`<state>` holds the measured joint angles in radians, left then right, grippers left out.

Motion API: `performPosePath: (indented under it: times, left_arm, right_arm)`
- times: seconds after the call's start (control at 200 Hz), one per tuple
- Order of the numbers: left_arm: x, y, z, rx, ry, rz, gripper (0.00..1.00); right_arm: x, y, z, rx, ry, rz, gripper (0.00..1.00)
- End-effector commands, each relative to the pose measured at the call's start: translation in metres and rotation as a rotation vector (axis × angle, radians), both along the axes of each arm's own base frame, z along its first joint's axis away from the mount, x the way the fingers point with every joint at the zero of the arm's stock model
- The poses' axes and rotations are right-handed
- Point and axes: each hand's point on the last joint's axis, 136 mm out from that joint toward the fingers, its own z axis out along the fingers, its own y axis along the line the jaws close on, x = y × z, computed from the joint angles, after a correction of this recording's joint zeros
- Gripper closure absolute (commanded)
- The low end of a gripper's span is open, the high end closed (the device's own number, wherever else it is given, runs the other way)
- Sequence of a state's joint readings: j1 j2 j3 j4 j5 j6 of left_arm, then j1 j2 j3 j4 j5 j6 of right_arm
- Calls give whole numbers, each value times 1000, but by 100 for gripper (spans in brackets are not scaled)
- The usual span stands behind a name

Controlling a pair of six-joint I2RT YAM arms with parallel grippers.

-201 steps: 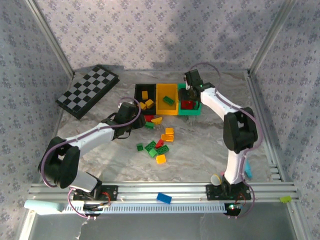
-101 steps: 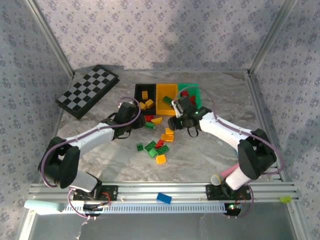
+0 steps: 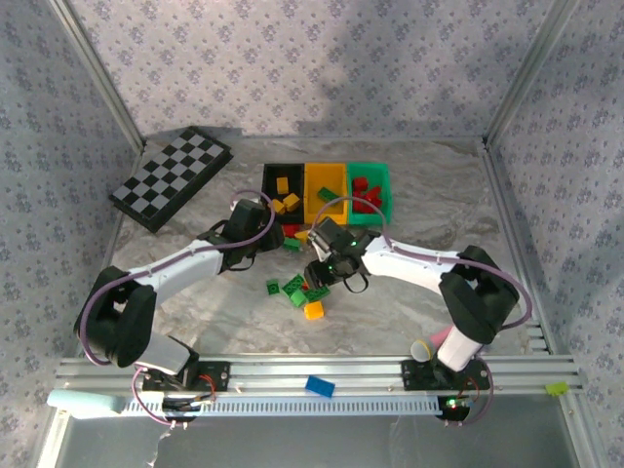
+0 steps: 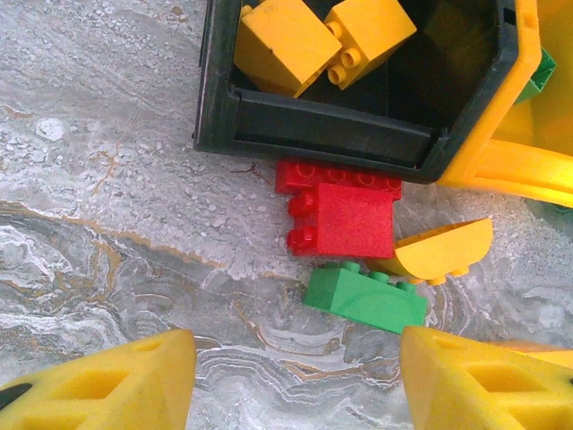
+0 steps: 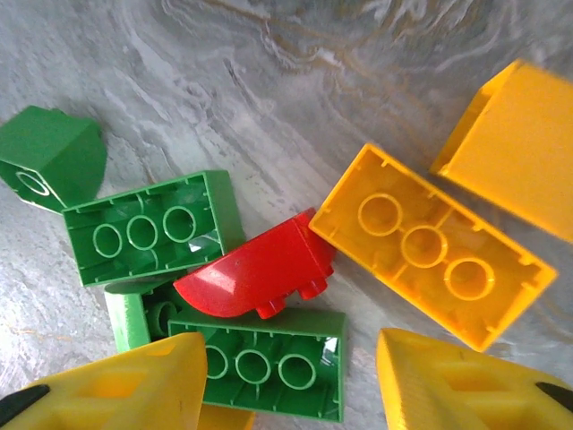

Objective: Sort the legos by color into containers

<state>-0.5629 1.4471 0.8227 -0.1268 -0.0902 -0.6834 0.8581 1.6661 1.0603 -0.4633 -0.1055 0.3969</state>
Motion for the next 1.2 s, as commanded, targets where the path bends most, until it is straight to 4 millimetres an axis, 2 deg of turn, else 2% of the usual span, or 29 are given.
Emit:
performPosePath:
  times: [0.0,0.255,0.425,0.58,0.645,0.665,0.82,1.049,1.194]
  left_arm:
    - [0,2,1,-13,-8,15,38]
    - [-2,2,-1,-20,-5,12,38]
    - [-5,8,0,8,-10,19,38]
    - [-9,13,1,11,-18,27,38]
    - [-9,14,1,11,-21,31,38]
    - [-10,14,0,11,-21,30,38]
    - [-10,14,1,12,-24,29,38]
    - [-11,17,0,15,-25,35,38]
    - [-12,17,1,8,-26,36,38]
  right_arm:
    - [-4,10,-6,4,36,-26,44]
    - [5,26,-12,7,46,-33,43]
    - [4,30,-24,-10,70,-34,43]
    - [7,33,-24,-16,62,-42,43]
    - [7,29,-30,-43,59,-46,43]
    - [14,36,-20,-26,39,-46,43]
    - [24,33,-22,-82,14,-50,41]
    - [21,44,-26,-91,32,-14,37]
    - [24,47,-35,-146,28,4,36]
